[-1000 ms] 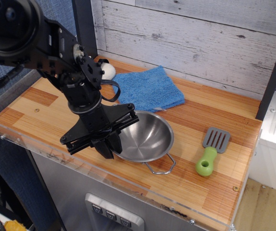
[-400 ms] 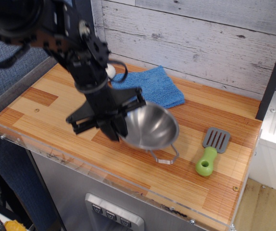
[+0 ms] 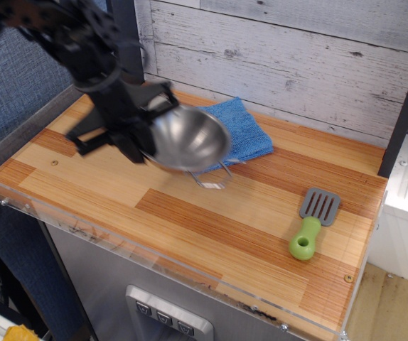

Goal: Move the colander to the front right corner of the table

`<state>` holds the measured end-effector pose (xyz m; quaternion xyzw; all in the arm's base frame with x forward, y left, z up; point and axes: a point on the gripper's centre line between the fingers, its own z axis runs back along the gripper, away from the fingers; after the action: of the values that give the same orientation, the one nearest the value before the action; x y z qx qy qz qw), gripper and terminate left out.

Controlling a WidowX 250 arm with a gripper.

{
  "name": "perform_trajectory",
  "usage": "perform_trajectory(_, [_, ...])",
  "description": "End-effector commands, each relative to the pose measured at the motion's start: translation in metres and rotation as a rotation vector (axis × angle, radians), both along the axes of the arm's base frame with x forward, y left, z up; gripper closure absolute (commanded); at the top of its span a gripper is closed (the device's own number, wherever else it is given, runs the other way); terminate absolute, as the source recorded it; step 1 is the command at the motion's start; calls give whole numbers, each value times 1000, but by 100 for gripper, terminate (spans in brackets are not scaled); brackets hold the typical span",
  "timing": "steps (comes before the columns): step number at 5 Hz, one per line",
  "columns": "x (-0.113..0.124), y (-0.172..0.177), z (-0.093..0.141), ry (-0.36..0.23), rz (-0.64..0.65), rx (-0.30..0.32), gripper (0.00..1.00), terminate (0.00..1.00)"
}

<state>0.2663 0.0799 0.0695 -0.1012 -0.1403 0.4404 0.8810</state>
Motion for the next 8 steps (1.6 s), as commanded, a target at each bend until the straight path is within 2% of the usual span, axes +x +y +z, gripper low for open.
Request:
perform_trajectory(1, [-7, 54, 5, -14, 101, 33, 100, 0])
perform_trajectory(2, [-14, 75, 1, 1, 136, 51, 100, 0])
perform_trajectory(4, [-33, 106, -21, 56, 213, 63, 100, 0])
perform_trajectory(6, [-38, 115, -39, 92, 232, 66, 100, 0])
perform_trajectory(7, [-40, 118, -42, 109, 251, 58, 0, 0])
perform_trajectory(8, [-39, 116, -42, 112, 238, 57, 0, 0])
